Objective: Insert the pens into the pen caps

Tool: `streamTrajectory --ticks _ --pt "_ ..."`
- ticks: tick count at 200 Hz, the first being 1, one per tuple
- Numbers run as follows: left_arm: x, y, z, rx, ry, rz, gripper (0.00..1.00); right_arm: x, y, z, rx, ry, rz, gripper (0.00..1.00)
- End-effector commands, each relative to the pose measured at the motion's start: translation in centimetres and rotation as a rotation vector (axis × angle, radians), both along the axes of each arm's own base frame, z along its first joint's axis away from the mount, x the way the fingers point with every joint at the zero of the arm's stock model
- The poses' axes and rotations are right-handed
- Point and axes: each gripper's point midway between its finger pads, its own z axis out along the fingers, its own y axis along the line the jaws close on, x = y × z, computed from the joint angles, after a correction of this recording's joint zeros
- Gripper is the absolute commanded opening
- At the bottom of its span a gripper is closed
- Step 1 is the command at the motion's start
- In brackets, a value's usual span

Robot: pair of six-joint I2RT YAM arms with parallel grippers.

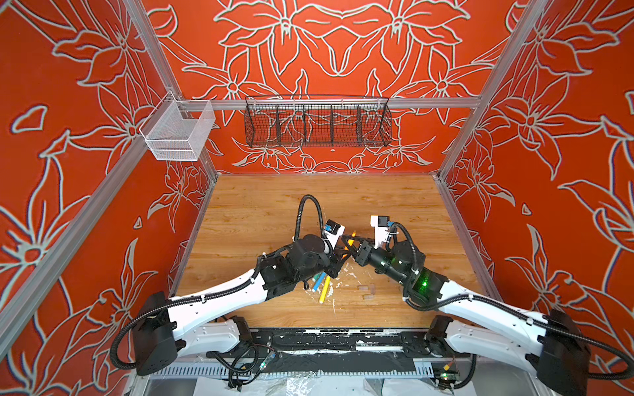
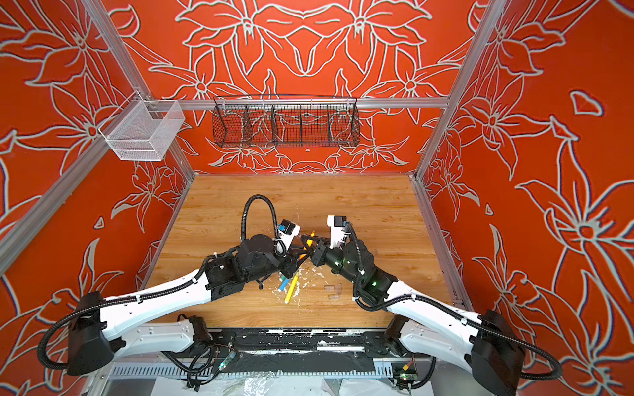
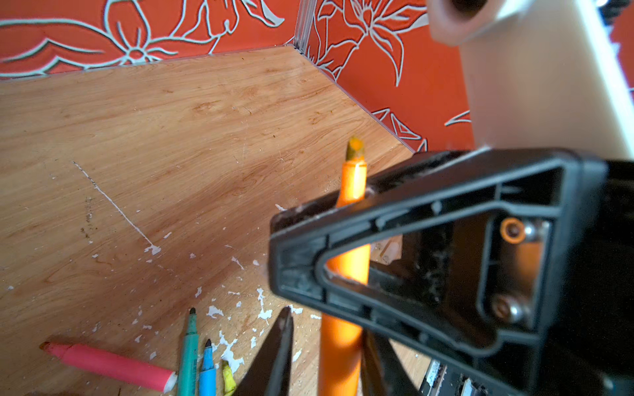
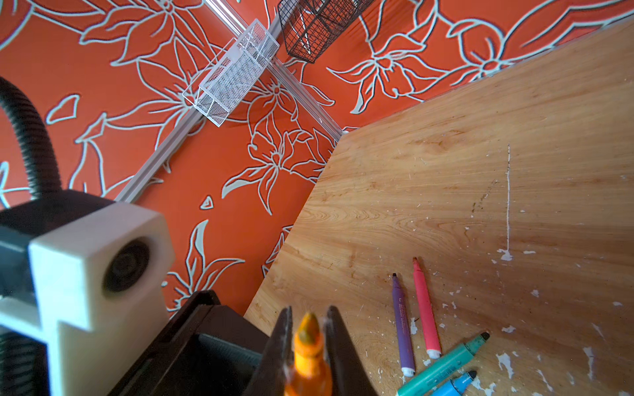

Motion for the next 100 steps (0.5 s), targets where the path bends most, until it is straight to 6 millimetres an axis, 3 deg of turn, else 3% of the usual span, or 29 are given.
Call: streamTrajectory --ticks 1,65,89,100 --pt "0.1 -0.4 1.1 -0.021 -0.023 -0.004 0.29 -0.2 -0.3 1.4 0.066 -0.02 -0.017 0.02" --pt "0.0 -0.8 1.0 -0.025 -0.017 -0.025 0.25 -0.5 0.9 1.2 0.105 -0.003 0.01 0.02" --pt "0.1 -0.7 1.0 -0.021 -0.014 -0.011 0.01 -0.6 0.8 1.1 0.099 -0.006 0.0 0.02" --pt "0.2 -0.5 1.1 -0.025 -0.015 0.001 0.0 -0.5 0.7 1.1 0.094 -0.011 -0.009 0.02"
